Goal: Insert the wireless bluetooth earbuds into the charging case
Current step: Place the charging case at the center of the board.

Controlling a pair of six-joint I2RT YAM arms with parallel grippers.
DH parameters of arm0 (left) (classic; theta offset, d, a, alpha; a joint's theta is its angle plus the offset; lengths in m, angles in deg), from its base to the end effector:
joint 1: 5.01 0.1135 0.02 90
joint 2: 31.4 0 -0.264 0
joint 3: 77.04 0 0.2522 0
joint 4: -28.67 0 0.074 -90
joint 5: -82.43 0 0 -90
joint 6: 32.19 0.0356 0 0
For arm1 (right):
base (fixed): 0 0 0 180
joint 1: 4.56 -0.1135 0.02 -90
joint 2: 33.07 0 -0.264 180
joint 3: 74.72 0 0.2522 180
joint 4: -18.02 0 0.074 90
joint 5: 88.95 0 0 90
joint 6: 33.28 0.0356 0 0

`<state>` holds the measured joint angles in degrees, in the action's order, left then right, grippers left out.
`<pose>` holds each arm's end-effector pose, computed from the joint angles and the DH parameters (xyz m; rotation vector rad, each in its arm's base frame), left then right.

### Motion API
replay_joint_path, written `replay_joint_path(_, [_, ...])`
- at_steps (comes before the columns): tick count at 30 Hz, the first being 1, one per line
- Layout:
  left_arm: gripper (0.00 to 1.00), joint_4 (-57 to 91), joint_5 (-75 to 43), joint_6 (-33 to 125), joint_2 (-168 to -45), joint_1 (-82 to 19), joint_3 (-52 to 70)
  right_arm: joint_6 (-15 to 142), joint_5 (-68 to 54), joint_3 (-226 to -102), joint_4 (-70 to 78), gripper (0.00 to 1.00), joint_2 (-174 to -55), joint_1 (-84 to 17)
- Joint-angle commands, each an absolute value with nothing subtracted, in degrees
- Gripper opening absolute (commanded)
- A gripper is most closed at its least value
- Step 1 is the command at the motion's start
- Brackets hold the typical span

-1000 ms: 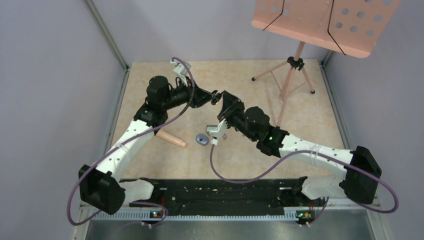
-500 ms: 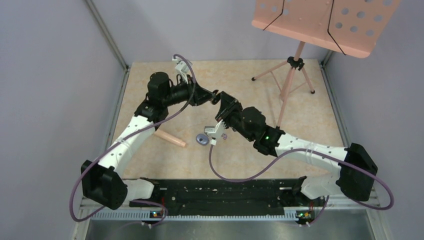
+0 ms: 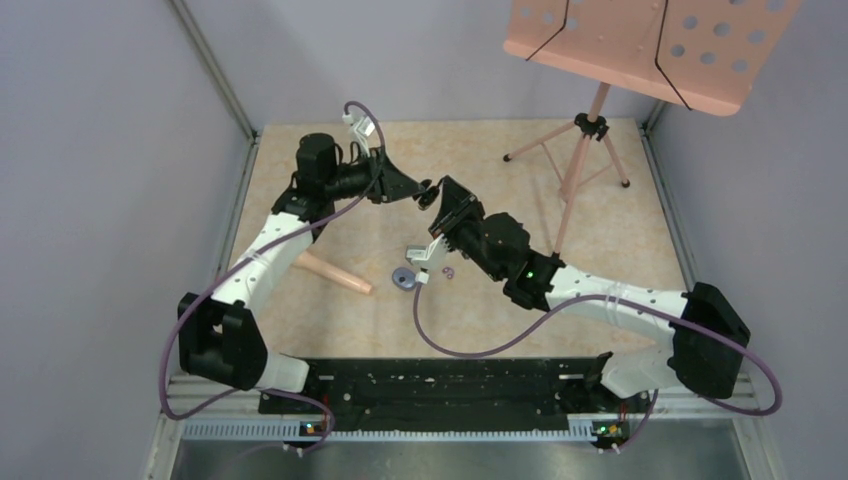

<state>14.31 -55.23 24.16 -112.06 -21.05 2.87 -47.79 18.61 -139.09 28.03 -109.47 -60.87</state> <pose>0.3040 -0.1148 0.3452 0.3376 1.9379 -1.3464 0.1823 0.2540 0.3137 -1.5964 0.5209 -0.8888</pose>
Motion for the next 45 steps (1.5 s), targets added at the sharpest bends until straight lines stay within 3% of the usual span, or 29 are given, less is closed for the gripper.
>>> replay_joint_path(1, [0.0, 17.05, -59.03, 21.96, -111.77, -20.66, 5.64, -48.04, 19.99, -140.56, 31.27, 0.0, -110.09, -61.49])
replay_joint_path(18, [0.0, 11.94, -61.14, 22.63, -112.94, -19.93, 8.35, -49.6, 18.46, -140.74, 31.27, 0.0, -112.06, -60.74])
replay_joint_path(45, [0.0, 17.04, -62.85, 15.27, -114.37, -18.08, 7.25, -57.45, 15.38, -140.6, 28.39, 0.0, -113.82, -59.72])
